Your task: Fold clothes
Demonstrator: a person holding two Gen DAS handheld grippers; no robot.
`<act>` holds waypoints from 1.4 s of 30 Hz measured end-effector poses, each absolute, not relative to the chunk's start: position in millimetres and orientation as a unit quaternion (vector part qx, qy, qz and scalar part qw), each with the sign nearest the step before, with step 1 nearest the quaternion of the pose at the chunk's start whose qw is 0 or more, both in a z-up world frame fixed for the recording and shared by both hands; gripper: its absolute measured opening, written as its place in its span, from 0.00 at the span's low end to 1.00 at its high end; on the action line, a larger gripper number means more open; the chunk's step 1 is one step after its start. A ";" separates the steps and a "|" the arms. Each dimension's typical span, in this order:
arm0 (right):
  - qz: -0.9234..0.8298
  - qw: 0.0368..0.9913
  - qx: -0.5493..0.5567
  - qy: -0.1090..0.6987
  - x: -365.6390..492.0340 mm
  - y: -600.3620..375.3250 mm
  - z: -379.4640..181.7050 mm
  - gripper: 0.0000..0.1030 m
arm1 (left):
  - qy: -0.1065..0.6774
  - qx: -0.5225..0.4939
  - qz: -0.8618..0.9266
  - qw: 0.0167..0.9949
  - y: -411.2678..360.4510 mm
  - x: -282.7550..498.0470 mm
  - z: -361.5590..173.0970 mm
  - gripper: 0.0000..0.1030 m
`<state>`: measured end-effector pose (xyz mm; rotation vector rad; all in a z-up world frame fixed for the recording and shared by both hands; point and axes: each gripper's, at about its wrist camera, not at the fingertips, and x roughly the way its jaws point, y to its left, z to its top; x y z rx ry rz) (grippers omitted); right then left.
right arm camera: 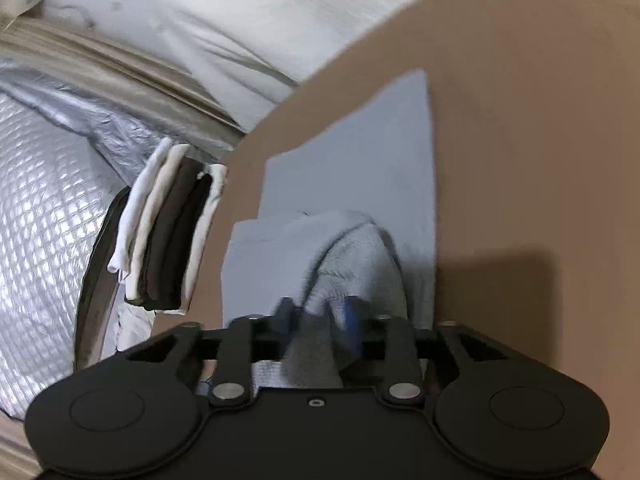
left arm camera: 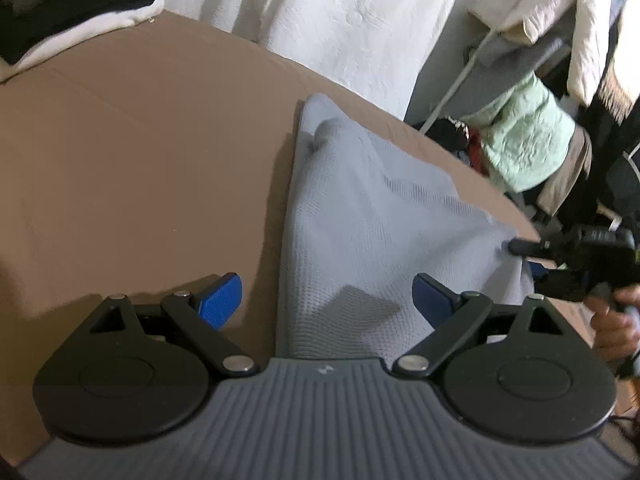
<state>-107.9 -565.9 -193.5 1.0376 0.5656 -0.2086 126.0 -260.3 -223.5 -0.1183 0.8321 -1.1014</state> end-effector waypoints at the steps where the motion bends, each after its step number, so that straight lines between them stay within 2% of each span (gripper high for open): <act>1: -0.103 0.821 0.490 0.274 -107.0 -564.7 -194.3 0.42 | 0.383 -0.057 -0.506 0.771 -259.7 126.9 -223.1 0.90; 4: -0.115 0.809 0.495 0.294 -107.0 -561.2 -194.6 0.55 | 0.382 -0.064 -0.502 0.774 -258.1 129.5 -221.9 0.90; 8: -0.111 0.811 0.479 0.318 -103.6 -551.7 -195.1 0.67 | 0.380 -0.074 -0.495 0.778 -255.8 132.9 -220.4 0.90; 11: -0.067 0.847 0.450 0.274 -99.5 -541.8 -181.1 0.71 | 0.380 -0.078 -0.487 0.782 -255.2 135.3 -220.2 0.90; 12: -0.053 0.859 0.440 0.258 -98.1 -538.4 -176.4 0.68 | 0.379 -0.078 -0.485 0.785 -254.4 135.2 -219.4 0.90; 13: -0.038 0.869 0.429 0.243 -96.8 -535.1 -171.8 0.40 | 0.378 -0.077 -0.482 0.787 -253.5 134.9 -218.6 0.90; 14: -0.023 0.879 0.418 0.227 -95.4 -531.8 -167.1 0.18 | 0.374 -0.080 -0.481 0.788 -251.3 134.5 -216.8 0.90; 19: 0.052 0.919 0.362 0.148 -89.5 -516.1 -144.0 0.16 | 0.361 -0.105 -0.480 0.793 -242.4 136.6 -209.8 0.90; 21: 0.065 0.915 0.373 0.137 -95.6 -527.2 -145.1 0.15 | 0.369 -0.114 -0.481 0.787 -244.3 139.8 -211.0 0.90; 22: 0.054 0.912 0.380 0.143 -95.8 -535.0 -149.2 0.16 | 0.377 -0.110 -0.483 0.783 -247.3 140.1 -212.9 0.90; 25: -0.061 0.885 0.393 0.244 -81.6 -564.2 -189.5 0.31 | 0.386 -0.066 -0.492 0.778 -253.4 134.5 -221.1 0.90; 26: -0.092 0.866 0.406 0.276 -77.1 -573.9 -207.4 0.33 | 0.383 -0.048 -0.490 0.782 -254.3 131.2 -223.3 0.90; 28: -0.093 0.837 0.467 0.269 -82.5 -586.5 -238.6 0.32 | 0.375 -0.041 -0.493 0.784 -254.5 130.1 -221.6 0.90; 30: -0.081 0.823 0.509 0.238 -87.7 -593.4 -247.0 0.35 | 0.369 -0.056 -0.500 0.781 -254.8 135.1 -216.1 0.90; 32: -0.080 0.828 0.505 0.232 -86.7 -592.6 -241.6 0.46 | 0.364 -0.070 -0.508 0.778 -255.1 140.1 -210.6 0.90; 33: -0.079 0.830 0.502 0.229 -86.2 -592.2 -239.3 0.48 | 0.361 -0.078 -0.511 0.776 -255.2 142.5 -207.9 0.90; 39: -0.088 0.820 0.520 0.220 -78.8 -592.6 -246.2 0.49 | 0.355 -0.048 -0.538 0.763 -318.4 187.6 -191.6 0.90; 40: -0.090 0.822 0.519 0.219 -76.8 -593.0 -245.8 0.49 | 0.356 -0.037 -0.541 0.761 -334.4 195.2 -191.1 0.88; 42: -0.093 0.824 0.515 0.217 -72.9 -593.6 -245.1 0.49 | 0.352 -0.041 -0.556 0.752 -359.5 208.2 -192.6 0.77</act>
